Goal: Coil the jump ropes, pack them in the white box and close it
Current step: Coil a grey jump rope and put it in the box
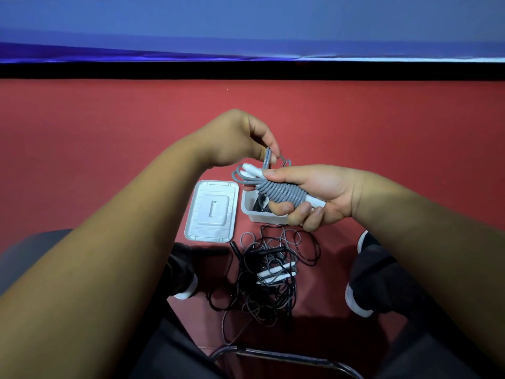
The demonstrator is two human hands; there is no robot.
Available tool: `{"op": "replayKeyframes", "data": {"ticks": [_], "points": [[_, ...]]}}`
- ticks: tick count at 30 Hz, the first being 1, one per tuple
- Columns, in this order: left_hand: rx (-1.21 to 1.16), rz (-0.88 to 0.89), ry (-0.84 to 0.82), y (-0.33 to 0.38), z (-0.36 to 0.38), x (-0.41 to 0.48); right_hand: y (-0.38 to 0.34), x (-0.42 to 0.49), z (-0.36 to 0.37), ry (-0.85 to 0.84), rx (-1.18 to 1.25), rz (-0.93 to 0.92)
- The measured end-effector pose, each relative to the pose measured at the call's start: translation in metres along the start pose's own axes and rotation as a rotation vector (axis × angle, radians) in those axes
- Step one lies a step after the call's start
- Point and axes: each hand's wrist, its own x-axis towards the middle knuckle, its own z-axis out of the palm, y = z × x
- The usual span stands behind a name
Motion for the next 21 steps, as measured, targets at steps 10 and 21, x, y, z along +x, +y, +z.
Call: {"op": "replayKeyframes", "data": {"ticks": [10, 21], "points": [[0.377, 0.114, 0.112, 0.009, -0.002, -0.002, -0.003, 0.004, -0.003, 0.397, -0.06, -0.026], [0.489, 0.028, 0.088, 0.005, -0.001, -0.002, -0.003, 0.016, -0.011, 0.703, 0.118, -0.176]]}}
